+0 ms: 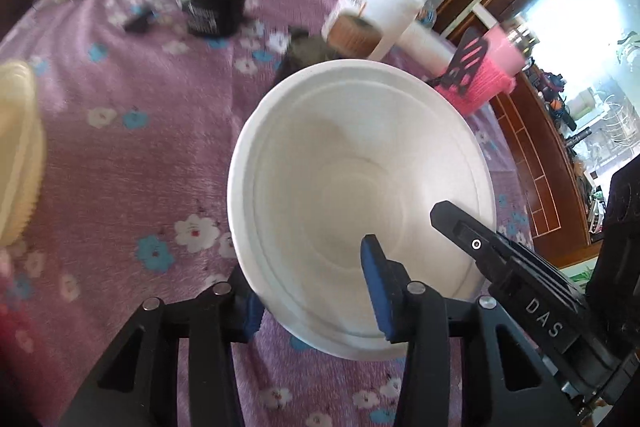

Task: Organize plates and bowls
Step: 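Grasp the second white bowl rim with the right tool while the left tool grasps it, then carry the white bowl with both tools onto the stacked bowls and open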

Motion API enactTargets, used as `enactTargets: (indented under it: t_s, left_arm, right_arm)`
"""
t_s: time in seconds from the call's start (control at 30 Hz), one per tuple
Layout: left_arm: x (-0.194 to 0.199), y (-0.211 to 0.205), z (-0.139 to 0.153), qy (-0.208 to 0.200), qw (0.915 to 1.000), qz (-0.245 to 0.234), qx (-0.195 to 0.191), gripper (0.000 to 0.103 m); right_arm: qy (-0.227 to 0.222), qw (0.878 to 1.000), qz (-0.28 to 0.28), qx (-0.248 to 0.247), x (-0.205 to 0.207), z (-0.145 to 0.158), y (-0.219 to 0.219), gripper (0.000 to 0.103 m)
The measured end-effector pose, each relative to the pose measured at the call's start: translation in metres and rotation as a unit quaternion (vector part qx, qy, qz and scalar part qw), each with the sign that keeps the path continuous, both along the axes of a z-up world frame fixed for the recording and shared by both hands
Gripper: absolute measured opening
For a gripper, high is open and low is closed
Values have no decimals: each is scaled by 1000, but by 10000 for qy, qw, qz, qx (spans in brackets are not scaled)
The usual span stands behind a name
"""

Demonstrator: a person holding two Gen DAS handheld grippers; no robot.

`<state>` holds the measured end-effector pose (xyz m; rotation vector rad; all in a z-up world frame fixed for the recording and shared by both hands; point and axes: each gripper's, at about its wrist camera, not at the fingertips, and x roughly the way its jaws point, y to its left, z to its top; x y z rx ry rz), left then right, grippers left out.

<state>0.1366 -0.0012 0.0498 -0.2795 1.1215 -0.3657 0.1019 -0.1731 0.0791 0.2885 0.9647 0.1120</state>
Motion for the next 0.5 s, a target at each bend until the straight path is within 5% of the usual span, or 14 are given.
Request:
enactTargets:
  t_s: [0.5]
  left_arm:
    - [-96, 64, 80, -965, 9932, 551, -348, 42]
  right_arm:
    - [-820, 9955, 481, 63, -83, 82, 58, 14]
